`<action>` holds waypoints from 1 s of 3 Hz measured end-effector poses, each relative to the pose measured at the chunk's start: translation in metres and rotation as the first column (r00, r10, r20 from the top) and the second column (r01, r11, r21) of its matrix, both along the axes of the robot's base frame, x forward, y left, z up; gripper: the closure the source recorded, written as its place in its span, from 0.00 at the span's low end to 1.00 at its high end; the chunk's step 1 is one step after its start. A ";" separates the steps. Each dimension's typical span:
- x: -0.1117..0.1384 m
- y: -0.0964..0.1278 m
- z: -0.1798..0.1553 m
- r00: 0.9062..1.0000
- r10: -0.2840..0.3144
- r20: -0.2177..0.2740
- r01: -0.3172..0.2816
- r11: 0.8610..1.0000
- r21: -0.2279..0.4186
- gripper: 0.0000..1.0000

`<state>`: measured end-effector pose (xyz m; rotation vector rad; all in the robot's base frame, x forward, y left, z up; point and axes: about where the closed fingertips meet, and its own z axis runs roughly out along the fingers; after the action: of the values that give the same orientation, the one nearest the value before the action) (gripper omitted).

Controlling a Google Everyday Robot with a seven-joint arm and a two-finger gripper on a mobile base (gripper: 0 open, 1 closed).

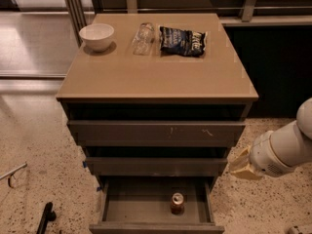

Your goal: Pick coke can from bottom drawer and place on counter

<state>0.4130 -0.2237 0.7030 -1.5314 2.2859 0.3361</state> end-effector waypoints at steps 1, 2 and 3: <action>0.004 -0.014 -0.040 0.996 -0.010 0.084 0.008 1.000 0.028 1.00; 0.026 -0.027 -0.088 0.988 -0.025 0.154 0.009 0.995 0.103 1.00; 0.041 -0.032 -0.149 0.991 -0.032 0.127 0.009 0.984 0.181 1.00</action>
Offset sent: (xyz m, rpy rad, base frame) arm 0.0517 -0.0447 -0.1643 0.2180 -0.2177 -0.0271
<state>0.4540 -0.2554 0.5540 -1.3971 2.1086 0.4134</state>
